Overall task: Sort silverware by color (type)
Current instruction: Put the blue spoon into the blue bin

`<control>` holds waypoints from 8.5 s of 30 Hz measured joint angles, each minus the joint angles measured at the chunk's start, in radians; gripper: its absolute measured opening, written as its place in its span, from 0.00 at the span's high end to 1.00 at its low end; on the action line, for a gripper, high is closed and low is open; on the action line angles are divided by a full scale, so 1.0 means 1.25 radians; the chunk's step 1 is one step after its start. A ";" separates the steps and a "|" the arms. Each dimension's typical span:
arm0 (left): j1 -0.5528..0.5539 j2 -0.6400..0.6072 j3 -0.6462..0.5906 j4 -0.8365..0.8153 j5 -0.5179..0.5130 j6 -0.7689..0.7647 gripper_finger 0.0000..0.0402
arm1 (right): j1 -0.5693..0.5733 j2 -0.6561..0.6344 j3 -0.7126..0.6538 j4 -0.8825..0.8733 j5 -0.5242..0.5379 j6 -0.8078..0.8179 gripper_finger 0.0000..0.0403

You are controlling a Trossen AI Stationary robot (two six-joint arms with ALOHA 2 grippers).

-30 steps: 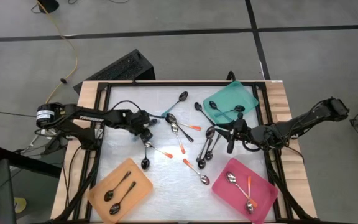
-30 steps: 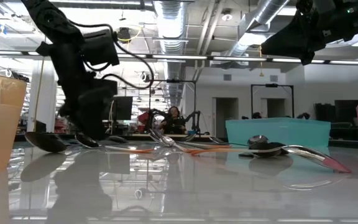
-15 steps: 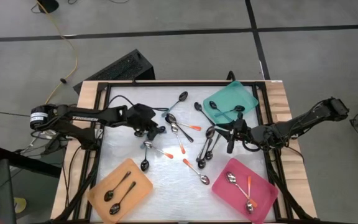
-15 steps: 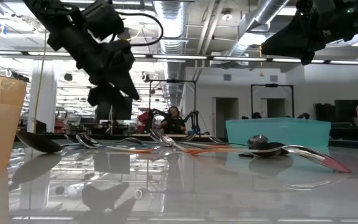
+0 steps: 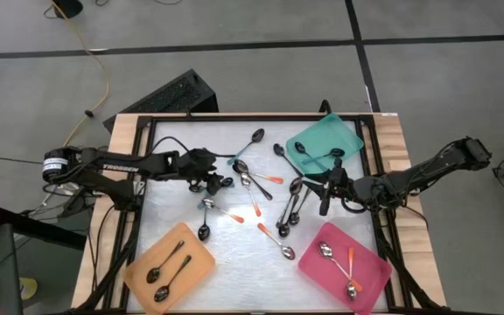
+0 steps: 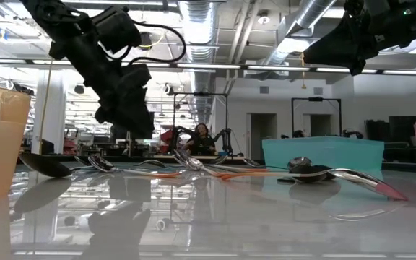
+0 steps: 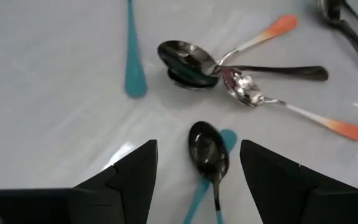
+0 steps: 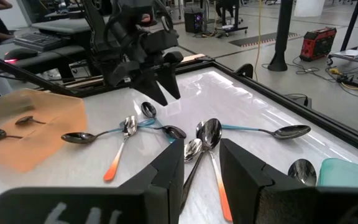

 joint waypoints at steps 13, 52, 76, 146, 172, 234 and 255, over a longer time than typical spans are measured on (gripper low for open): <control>-0.039 -0.001 0.000 0.240 0.080 -0.010 0.47 | 0.000 0.054 0.001 -0.013 0.002 0.026 0.70; -0.095 -0.002 0.001 0.302 0.023 -0.144 0.47 | -0.192 0.475 0.357 -0.528 -0.343 0.016 0.71; -0.095 -0.002 0.002 0.383 0.058 -0.194 0.47 | -0.192 0.538 0.478 -0.518 -0.379 -0.162 0.71; -0.227 0.188 -0.011 0.032 -0.230 -0.110 0.47 | -0.323 0.560 0.555 -0.448 -0.356 -0.119 0.71; -0.223 0.242 0.009 0.067 -0.220 -0.142 0.99 | -0.318 0.560 0.555 -0.453 -0.356 -0.111 0.71; -0.186 0.054 0.050 0.979 -0.136 0.261 1.00 | -0.277 0.601 0.553 0.249 -0.483 -0.055 0.44; -0.185 0.052 0.051 0.891 -0.157 0.206 0.95 | -0.298 0.614 0.555 0.167 -0.462 -0.015 0.98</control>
